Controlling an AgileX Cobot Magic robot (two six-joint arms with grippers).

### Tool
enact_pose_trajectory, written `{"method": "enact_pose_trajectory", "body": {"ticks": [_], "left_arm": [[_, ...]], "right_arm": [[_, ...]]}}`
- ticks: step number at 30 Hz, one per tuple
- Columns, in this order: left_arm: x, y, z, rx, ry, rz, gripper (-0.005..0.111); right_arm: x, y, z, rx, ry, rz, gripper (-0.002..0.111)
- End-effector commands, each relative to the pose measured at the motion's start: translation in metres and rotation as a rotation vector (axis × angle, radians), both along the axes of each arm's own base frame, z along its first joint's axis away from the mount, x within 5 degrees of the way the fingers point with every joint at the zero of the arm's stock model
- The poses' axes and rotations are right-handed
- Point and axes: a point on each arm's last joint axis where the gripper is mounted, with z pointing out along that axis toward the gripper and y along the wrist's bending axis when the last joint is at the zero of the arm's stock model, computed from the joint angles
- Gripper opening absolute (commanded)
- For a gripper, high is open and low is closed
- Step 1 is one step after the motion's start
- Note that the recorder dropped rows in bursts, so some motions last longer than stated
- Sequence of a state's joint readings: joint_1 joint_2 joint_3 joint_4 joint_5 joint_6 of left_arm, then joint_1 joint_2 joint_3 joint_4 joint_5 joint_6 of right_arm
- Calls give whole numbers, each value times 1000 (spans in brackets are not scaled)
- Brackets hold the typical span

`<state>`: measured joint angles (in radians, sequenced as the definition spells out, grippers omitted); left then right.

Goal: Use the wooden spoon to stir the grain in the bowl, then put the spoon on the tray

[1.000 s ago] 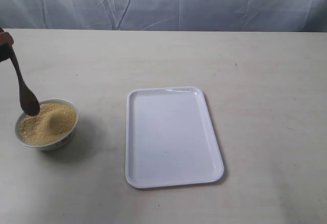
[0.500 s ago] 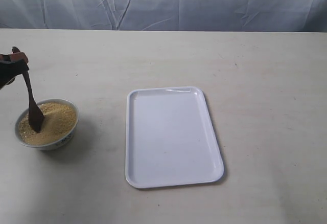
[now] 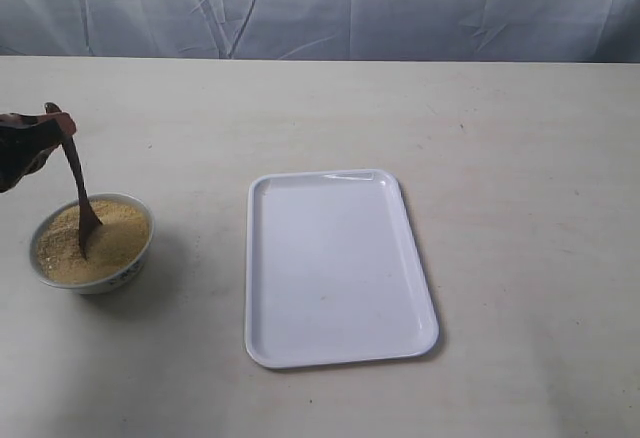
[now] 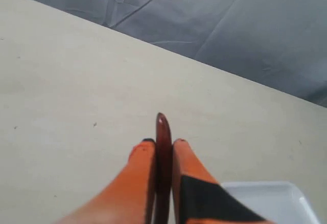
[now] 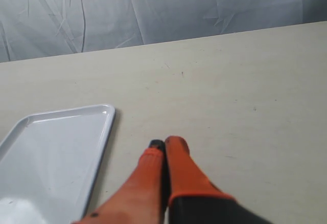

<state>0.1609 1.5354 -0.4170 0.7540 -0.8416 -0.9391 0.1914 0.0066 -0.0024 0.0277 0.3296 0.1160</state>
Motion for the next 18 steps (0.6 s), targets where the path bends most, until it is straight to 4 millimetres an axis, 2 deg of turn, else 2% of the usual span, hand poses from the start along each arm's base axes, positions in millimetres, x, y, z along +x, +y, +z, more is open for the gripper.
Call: {"method": "enact_pose_trajectory", "body": {"ticks": [1,12,18], "left_arm": [[3,-1,6,-20,-32,-2,0],[2,-2,45,62,-146,-35,0],[-1,-3,48,92,-141,-56,0]], "right_arm": [[0,0,0,4,-14,-5,0],[0,0,0,9,-11,-5,0],[0,0,0,9,-11,-5,0]]}}
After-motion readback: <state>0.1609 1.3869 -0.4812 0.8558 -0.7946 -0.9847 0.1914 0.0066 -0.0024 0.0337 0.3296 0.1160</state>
